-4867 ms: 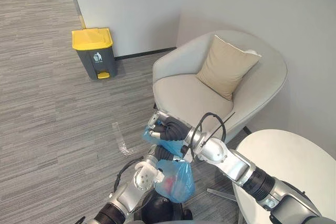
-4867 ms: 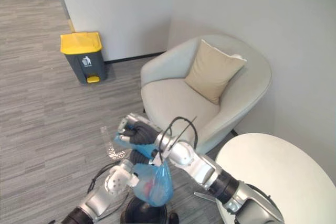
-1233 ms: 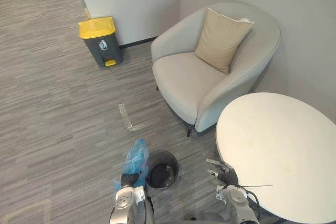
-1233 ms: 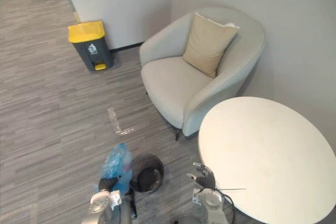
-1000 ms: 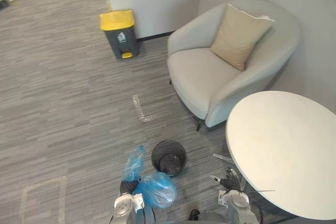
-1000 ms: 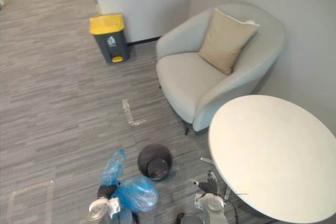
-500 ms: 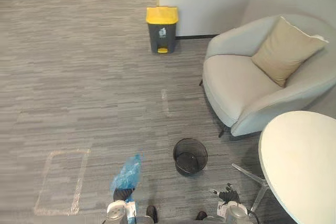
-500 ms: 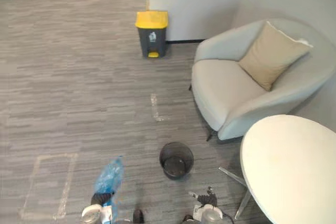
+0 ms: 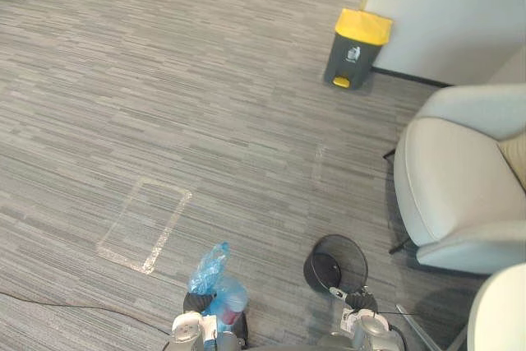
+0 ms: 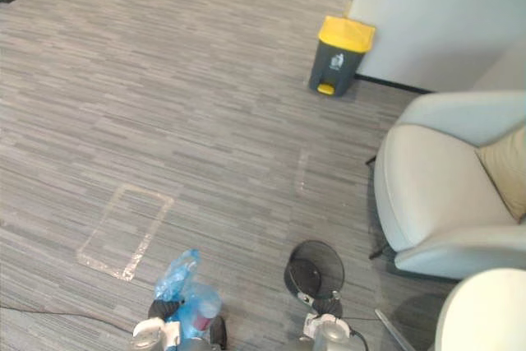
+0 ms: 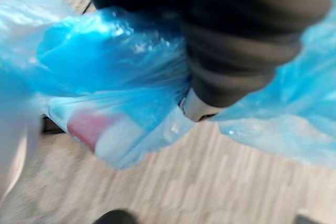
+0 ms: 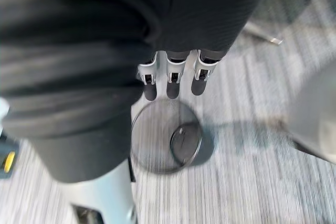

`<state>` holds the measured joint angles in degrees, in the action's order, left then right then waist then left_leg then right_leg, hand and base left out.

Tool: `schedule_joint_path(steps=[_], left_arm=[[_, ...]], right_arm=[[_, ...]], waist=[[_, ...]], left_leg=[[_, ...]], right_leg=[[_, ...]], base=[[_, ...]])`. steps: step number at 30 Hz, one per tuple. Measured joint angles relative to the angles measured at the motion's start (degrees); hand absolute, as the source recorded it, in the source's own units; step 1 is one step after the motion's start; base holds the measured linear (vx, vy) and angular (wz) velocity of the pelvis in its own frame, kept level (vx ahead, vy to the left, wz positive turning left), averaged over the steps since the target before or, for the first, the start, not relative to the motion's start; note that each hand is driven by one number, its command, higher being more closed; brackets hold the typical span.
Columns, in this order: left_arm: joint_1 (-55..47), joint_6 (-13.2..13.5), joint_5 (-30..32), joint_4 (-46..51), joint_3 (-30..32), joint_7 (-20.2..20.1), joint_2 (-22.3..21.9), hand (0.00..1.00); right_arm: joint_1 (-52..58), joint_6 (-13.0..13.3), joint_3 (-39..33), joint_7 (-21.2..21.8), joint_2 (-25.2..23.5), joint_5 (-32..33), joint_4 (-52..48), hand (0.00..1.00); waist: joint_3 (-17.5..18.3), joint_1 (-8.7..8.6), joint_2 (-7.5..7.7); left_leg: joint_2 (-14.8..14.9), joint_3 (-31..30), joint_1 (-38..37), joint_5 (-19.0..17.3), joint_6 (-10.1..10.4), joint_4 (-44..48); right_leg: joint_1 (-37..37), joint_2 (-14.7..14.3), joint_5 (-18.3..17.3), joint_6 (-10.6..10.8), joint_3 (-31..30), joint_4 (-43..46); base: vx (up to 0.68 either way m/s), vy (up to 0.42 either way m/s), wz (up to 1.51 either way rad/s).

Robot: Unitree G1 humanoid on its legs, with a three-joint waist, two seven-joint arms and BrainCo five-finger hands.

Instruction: Gather rubbish on tea table into small bin, then transfer packed bag to large trash can.

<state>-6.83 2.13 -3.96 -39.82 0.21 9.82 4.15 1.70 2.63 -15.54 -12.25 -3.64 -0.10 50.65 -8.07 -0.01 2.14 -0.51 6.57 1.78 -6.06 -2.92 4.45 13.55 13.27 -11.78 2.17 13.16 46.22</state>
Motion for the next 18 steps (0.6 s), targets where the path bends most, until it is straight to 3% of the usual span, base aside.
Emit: schedule_joint_path(steps=[1, 5, 8, 9, 10, 12, 13, 14, 16, 18], left_arm=[[0.11, 0.08, 0.04, 0.51, 0.01, -0.02, 0.06, 1.00], [0.59, 0.01, 0.03, 0.41, 1.17, -0.02, -1.18, 1.00], [1.03, 0.00, 0.29, 0.23, 1.20, -0.08, -1.66, 1.00], [1.35, -0.10, 0.55, -0.53, 1.40, -0.10, -2.54, 1.00], [1.32, -0.08, 0.57, -0.56, 1.61, -0.10, -2.92, 1.00], [1.59, -0.08, 0.56, -0.50, 3.05, -0.30, -4.73, 1.00], [1.55, -0.08, 0.56, -0.47, 3.45, -0.37, -5.19, 1.00], [1.40, -0.08, 0.54, -0.42, 3.92, -0.74, -5.55, 1.00], [1.37, -0.08, 0.53, -0.30, 3.93, -1.27, -5.83, 1.00], [1.35, -0.03, 0.53, -0.23, 4.86, -1.27, -6.38, 1.00]], right_arm=[[0.69, 0.18, -0.03, -0.13, -0.02, 0.04, -0.88, 0.00], [0.85, 0.12, -0.38, -0.12, -0.01, 0.05, -1.06, 0.00], [2.16, 0.09, -2.19, -0.15, -0.31, 0.04, -1.19, 0.00], [3.03, 0.02, -2.73, -0.12, -0.07, 0.10, -1.44, 0.00], [3.39, 0.03, -2.85, -0.22, 0.10, 0.10, -1.75, 0.00], [2.80, 0.17, -1.99, -0.15, 0.20, 0.10, -2.90, 0.00], [2.65, 0.14, -1.65, -0.15, 0.08, 0.10, -2.91, 0.00], [2.08, 0.10, -0.90, -0.16, -0.54, 0.17, -2.59, 0.00], [1.08, 0.11, 0.06, -0.09, -0.56, 0.14, -2.53, 0.00], [-1.01, 0.10, -0.06, -0.21, -0.68, 0.13, -2.48, 0.00]], waist=[[0.10, -0.46, 0.26], [-0.77, -0.45, 0.78], [-0.16, -0.83, 1.44], [0.08, -1.02, 0.43], [0.38, -1.05, -0.16], [0.12, -0.96, -2.21], [0.02, -0.82, -2.56], [-0.19, -0.27, -2.09], [-0.32, 0.23, -1.13], [-0.66, 0.93, -0.66]], left_leg=[[-0.32, -0.57, -0.34, -0.90, -0.07, 0.23], [-1.16, -1.03, -4.22, -4.08, 0.57, 0.85], [-1.50, -3.21, -6.47, -8.60, 2.21, 3.16], [-0.42, -3.51, -6.93, -11.85, 3.60, 7.68], [0.43, -2.50, -5.77, -12.63, 4.77, 11.20], [5.37, 2.62, 1.73, -12.83, 7.70, 32.92], [6.70, 3.21, 3.10, -12.83, 7.95, 37.55], [8.54, 5.54, 4.86, -14.09, 6.42, 43.04], [9.09, 7.08, 7.92, -15.60, 4.21, 43.20], [8.62, 5.90, 12.48, -15.94, 4.19, 37.06]], right_leg=[[2.44, -2.28, -1.81, 1.31, -0.95, -0.09], [6.12, -5.76, -2.89, -0.15, 3.57, -10.39], [4.83, -7.53, 0.64, -3.63, 3.42, -19.27], [2.60, -8.01, 1.70, -4.01, 4.37, -20.33], [1.67, -8.41, 0.89, -4.15, 4.83, -20.88], [-4.39, -11.40, -0.34, -5.49, 4.67, -24.70], [-6.23, -12.35, -0.40, -5.59, 4.22, -26.20], [-10.39, -13.16, -0.60, -5.89, 2.03, -28.88], [-14.05, -12.76, -0.59, -5.89, -1.57, -31.08], [-15.66, -11.36, -0.61, -5.90, -5.74, -30.77]], base=[[0.26, 0.035, 0.66], [0.31, -0.007, 0.20], [0.44, -0.093, 0.44], [0.59, -0.140, 0.58], [0.62, -0.131, 0.33], [0.66, -0.108, 0.01], [0.69, -0.058, -0.31], [0.41, -0.002, -0.43], [0.46, 0.030, -0.56], [0.38, 0.160, -0.89]])
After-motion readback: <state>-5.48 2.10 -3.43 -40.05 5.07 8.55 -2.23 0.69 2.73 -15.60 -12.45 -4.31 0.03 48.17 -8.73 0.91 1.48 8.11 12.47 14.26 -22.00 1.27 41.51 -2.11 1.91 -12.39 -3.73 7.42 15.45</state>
